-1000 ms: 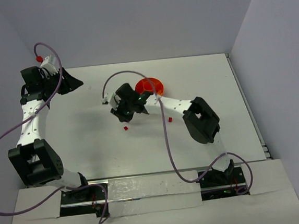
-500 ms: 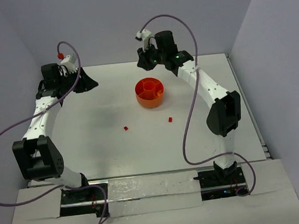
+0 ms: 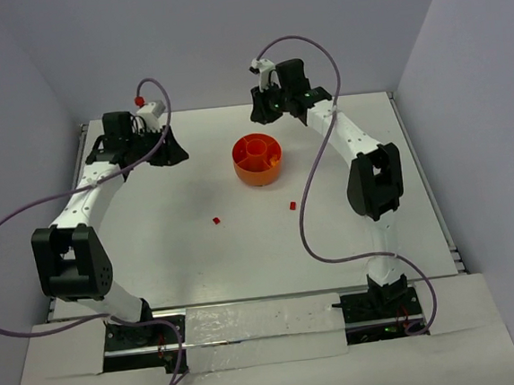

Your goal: Sort the legos into containers by color

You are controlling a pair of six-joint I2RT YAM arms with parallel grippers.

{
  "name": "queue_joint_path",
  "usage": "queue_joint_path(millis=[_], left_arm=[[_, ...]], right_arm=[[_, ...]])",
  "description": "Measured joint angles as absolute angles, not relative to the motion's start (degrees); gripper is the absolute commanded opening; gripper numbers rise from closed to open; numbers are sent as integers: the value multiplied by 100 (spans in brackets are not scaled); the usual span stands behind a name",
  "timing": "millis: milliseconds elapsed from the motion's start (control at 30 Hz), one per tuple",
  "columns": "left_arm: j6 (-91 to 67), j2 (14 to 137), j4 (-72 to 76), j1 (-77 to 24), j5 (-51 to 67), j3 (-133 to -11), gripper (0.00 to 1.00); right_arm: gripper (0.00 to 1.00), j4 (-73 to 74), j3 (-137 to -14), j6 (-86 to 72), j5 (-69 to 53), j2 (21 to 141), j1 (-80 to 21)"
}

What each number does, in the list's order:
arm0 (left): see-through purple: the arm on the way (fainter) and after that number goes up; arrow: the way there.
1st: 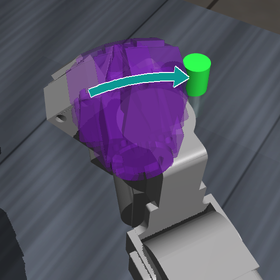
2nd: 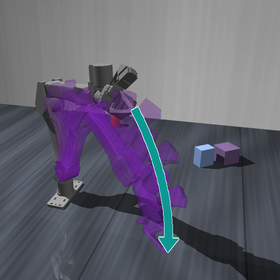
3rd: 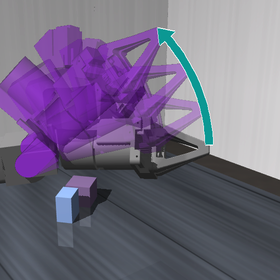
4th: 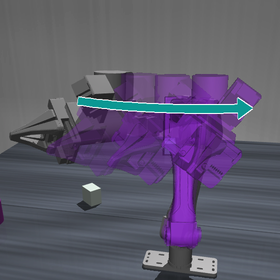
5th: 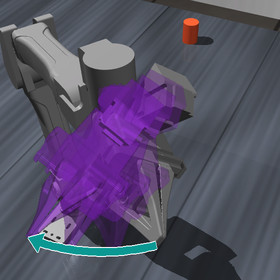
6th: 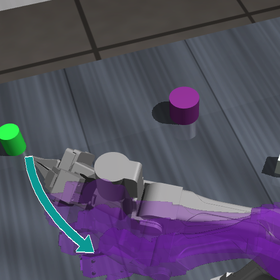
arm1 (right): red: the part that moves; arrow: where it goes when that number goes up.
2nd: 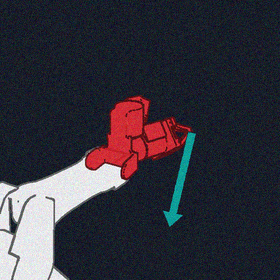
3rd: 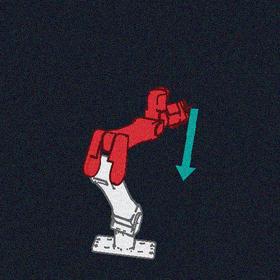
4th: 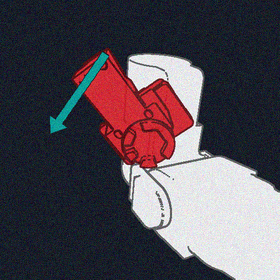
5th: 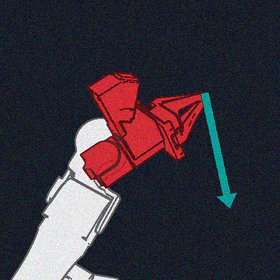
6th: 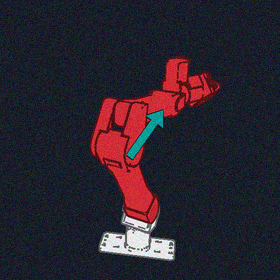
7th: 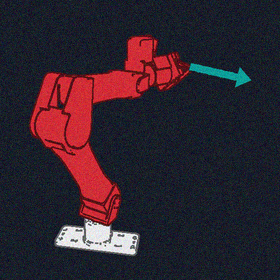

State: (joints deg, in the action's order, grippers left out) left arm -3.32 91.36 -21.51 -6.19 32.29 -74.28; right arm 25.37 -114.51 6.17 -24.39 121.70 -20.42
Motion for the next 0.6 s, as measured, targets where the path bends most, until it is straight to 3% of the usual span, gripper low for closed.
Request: queue_joint_path(millis=[400,600], left_arm=[[630,9155,-2632,-1075,2861,-7107,55],[1001,9155,-2720,-1334,2644,-6984,56]], right_arm=[[18,2506,-11182,539,-2482,12226,-1990],[25,2467,-10833,541,-2470,12227,-1964]])
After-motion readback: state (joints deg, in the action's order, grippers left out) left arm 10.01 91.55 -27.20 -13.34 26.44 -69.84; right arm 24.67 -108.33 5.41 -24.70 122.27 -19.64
